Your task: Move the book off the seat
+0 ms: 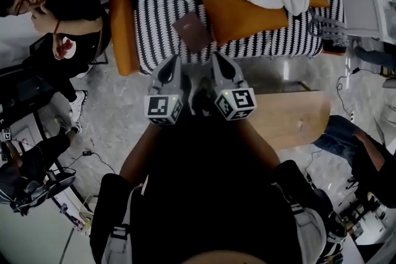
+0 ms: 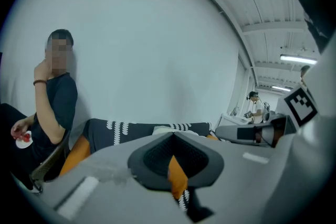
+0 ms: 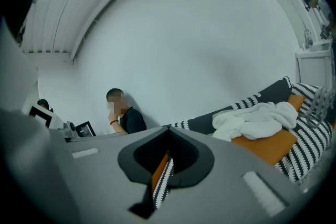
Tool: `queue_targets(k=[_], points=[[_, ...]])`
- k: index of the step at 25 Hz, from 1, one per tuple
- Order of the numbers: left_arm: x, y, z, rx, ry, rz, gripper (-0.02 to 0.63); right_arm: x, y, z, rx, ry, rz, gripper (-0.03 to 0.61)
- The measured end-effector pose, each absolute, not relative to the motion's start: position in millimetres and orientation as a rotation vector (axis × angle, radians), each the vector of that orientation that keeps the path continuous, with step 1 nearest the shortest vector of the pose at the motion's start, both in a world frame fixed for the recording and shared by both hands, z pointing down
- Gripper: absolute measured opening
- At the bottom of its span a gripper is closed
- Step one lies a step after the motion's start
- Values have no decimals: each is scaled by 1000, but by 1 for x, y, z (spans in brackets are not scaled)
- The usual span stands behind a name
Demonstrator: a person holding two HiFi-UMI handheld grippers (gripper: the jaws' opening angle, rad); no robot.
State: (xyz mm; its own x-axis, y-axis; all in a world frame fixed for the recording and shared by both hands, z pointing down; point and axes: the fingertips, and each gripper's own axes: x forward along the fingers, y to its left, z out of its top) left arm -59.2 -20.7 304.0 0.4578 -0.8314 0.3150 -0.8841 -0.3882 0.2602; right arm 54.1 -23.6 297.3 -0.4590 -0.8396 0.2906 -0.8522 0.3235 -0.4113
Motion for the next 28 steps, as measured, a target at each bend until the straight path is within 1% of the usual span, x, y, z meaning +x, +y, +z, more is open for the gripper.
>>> queue_targets(k=[10,18,28], points=[[-78,-67,347,2248,-1435,207,6,43,-63,341,1625,-2444,886,8],[-83,-81,391,2199,-1389,252,6,34,-84,374,1624,-2390,920,8],[-97,-99,456,2129,-1385,283,6,30,-102,437,1634,-2309,978,8]])
